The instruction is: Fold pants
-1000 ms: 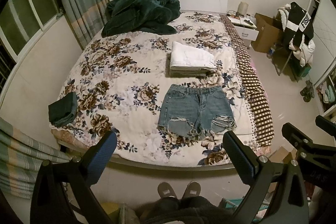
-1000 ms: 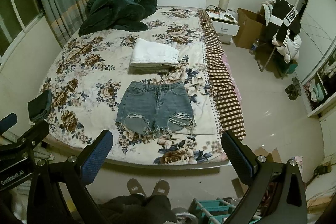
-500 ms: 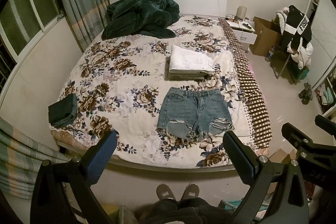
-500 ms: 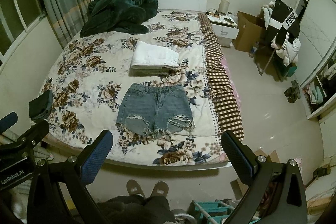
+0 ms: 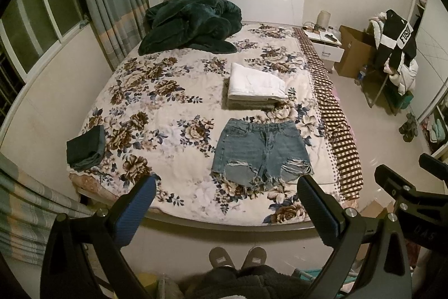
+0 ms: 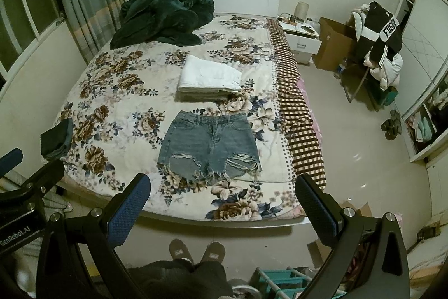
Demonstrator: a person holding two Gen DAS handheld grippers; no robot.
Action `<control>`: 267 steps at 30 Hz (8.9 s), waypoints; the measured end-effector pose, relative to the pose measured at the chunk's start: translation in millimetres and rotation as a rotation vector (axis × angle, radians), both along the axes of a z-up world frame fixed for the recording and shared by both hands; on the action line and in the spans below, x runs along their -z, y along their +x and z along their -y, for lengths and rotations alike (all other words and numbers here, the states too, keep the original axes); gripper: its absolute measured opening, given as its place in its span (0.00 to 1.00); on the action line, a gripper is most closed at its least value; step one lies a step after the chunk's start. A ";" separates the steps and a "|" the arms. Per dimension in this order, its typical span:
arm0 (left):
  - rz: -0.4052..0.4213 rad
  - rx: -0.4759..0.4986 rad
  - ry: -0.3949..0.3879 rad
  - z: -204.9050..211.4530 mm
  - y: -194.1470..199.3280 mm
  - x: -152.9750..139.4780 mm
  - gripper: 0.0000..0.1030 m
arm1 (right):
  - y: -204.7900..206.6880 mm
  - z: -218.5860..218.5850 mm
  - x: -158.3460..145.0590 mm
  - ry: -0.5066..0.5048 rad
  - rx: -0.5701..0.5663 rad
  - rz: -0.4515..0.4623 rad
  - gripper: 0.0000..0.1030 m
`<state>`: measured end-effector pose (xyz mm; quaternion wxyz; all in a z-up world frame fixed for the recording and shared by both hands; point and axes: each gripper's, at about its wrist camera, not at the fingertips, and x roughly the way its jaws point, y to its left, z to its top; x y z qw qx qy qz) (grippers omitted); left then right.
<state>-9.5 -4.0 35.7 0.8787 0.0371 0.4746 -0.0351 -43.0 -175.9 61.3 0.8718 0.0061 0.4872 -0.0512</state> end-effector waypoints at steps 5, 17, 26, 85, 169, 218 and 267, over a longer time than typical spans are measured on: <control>0.002 0.001 0.000 0.3 -1.7 1.2 1.00 | 0.0 -1.7 0.6 0.000 0.002 0.000 1.00; -0.002 0.004 -0.005 -0.1 -2.5 -1.6 1.00 | -3.6 -7.4 1.2 -0.002 0.005 -0.010 1.00; -0.020 0.039 -0.019 -11.0 16.9 -4.3 1.00 | 3.2 -14.6 18.5 0.002 0.041 -0.034 1.00; -0.463 -0.183 -0.170 289.3 238.3 560.0 0.07 | 543.4 231.3 693.1 0.586 -0.280 -0.622 0.46; -0.169 -0.900 -0.905 -16.2 156.0 576.9 0.11 | 530.3 82.4 696.8 0.825 -0.298 -0.523 0.27; 0.112 -1.304 -1.295 2.1 82.0 598.4 0.95 | 432.7 172.9 735.1 0.999 -0.216 -0.626 0.65; 0.285 -0.326 -1.084 -34.7 569.4 279.8 0.27 | 671.7 191.7 430.1 1.117 0.096 0.172 0.18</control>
